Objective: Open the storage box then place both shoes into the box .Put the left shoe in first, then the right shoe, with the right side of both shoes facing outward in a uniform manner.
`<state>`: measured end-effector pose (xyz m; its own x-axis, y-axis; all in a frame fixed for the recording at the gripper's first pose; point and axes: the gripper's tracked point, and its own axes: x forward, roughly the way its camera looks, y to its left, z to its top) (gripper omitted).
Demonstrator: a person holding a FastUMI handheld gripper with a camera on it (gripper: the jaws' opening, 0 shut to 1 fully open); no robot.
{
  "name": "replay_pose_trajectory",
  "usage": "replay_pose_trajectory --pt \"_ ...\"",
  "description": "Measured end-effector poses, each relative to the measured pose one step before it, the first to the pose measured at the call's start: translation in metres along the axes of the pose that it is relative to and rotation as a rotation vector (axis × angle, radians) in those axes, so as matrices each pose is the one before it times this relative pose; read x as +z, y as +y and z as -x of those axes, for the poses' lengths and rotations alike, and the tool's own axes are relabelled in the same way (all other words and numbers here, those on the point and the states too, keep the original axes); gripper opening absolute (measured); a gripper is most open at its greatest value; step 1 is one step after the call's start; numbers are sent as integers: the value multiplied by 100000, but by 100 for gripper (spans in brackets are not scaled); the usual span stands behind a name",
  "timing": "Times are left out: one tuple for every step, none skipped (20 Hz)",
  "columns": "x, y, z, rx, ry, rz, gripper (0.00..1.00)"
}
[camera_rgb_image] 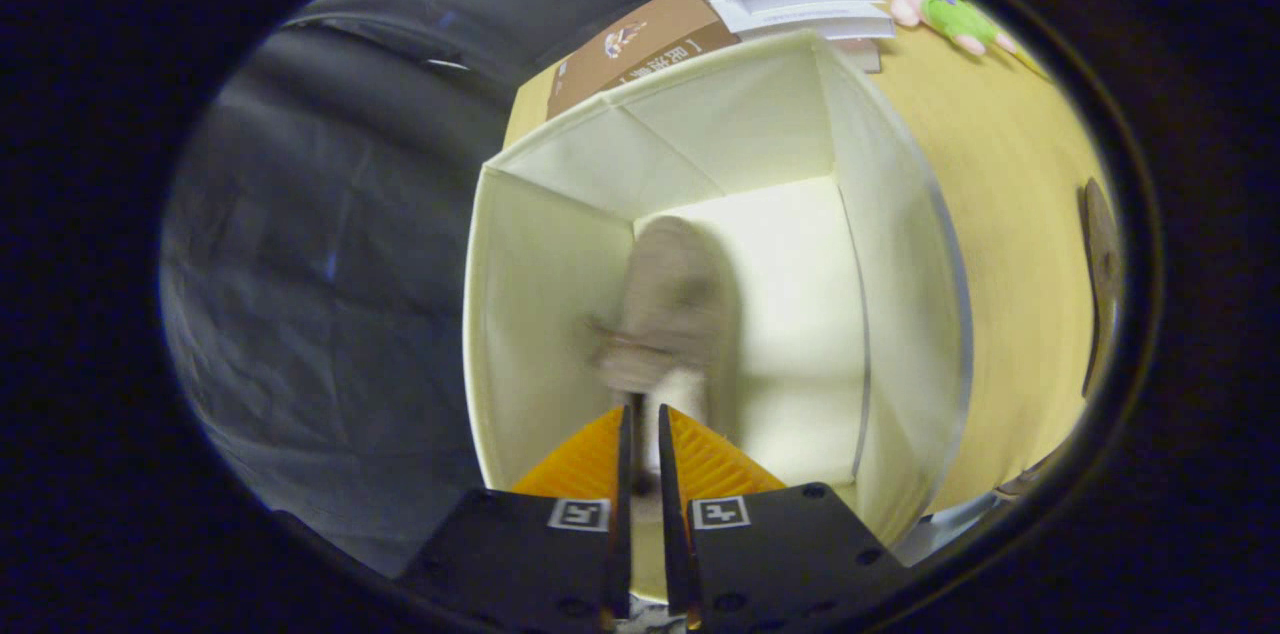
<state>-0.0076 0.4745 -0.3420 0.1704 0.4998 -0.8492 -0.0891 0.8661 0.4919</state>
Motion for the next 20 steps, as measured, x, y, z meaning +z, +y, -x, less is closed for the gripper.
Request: replay_pose_trajectory --pt "150 680 736 3577 -105 -196 36" --pt "-142 436 522 2988 236 -57 46" --pt "-133 205 583 2636 168 1123 57" --pt "274 -93 1949 58 -515 1538 68" --pt "56 -198 916 312 -844 1963 79" --pt "162 -820 1335 -2025 -1252 2876 90" --pt "322 -986 1085 -2302 -1817 3202 100" --pt "277 -803 1309 -1201 -1865 2190 100" --pt "359 -773 1192 -518 -2053 888 100" --pt "482 -1055 1360 -858 -2253 246 100" --pt "616 -1386 1250 -1850 -2468 85 100" --pt "575 -1815 697 -2601 -2513 84 100" --pt "713 -1997 1147 -3151 -2560 -223 100" --pt "613 -2234 1730 -3666 -2293 -735 100" --pt "522 -2358 1100 -3766 -1962 -637 100" --pt "641 -2692 792 -4036 -1659 137 100" --pt "393 -2750 773 -4345 -1359 897 100" --pt "128 -2923 909 -4819 -688 1185 100" --pt "88 -2808 410 -4558 -210 1044 100" --pt "-116 -2585 351 -4029 520 650 100"
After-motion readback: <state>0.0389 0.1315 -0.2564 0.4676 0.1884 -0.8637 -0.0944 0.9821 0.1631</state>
